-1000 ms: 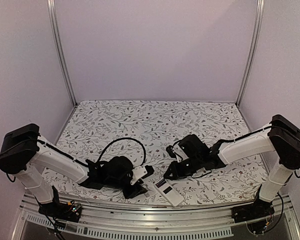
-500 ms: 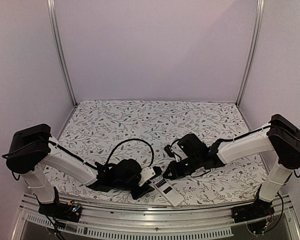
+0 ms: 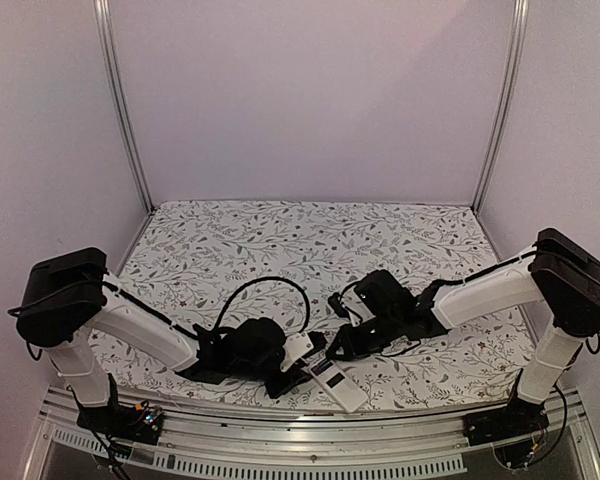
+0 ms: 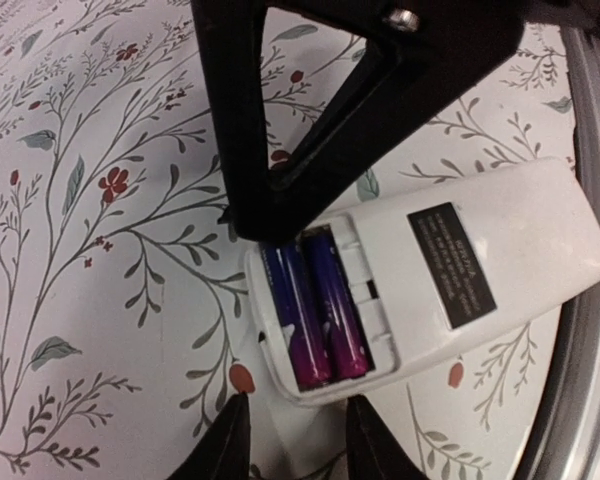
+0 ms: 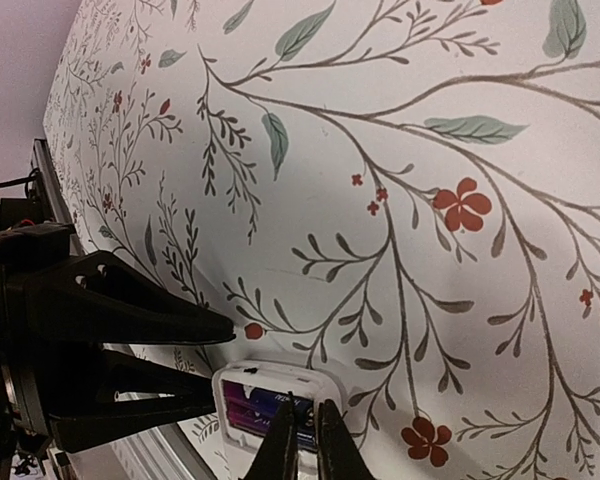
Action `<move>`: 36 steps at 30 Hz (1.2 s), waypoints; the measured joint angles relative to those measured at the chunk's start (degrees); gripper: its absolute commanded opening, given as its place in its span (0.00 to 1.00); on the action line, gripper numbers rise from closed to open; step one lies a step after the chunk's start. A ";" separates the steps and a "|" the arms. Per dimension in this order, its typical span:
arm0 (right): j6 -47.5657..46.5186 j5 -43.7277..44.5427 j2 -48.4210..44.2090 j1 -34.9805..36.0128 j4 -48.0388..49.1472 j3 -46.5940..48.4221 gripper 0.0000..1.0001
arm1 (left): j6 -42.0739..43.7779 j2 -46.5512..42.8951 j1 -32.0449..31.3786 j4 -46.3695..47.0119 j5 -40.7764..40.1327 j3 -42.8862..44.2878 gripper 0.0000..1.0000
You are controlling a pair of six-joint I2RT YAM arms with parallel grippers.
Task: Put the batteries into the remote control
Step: Press the battery in the battery compartment.
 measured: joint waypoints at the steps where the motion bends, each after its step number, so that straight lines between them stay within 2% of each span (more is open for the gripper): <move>1: 0.04 -0.11 0.00 0.00 0.13 -0.09 0.07 | -0.09 0.04 0.00 0.09 0.00 0.00 0.32; 9: 0.28 -0.31 0.00 0.00 0.79 -0.68 0.05 | -0.13 0.35 0.00 0.52 -0.07 0.13 0.31; 36: 0.46 0.22 0.07 0.02 0.52 -0.68 0.11 | -0.11 0.72 -0.11 0.83 -1.05 0.37 0.30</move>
